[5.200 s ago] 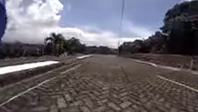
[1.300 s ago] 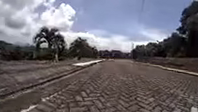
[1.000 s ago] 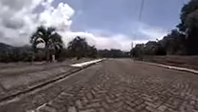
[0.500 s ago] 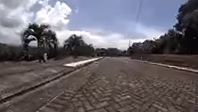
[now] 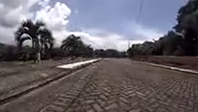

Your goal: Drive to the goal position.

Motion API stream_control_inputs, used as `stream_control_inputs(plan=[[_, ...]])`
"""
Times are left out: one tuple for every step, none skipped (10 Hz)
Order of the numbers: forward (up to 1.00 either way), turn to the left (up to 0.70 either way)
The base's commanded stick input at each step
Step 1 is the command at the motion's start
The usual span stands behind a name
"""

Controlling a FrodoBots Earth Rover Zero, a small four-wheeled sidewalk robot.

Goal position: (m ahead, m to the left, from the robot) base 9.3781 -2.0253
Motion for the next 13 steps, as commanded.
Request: stream_control_inputs(plan=[[1.00,0.00],[1.00,0.00],[1.00,0.00],[1.00,0.00],[1.00,-0.01],[1.00,-0.08],[1.00,-0.14],[1.00,-0.21],[1.00,0.00],[1.00,0.00],[1.00,0.00],[1.00,0.00],[1.00,0.00]])
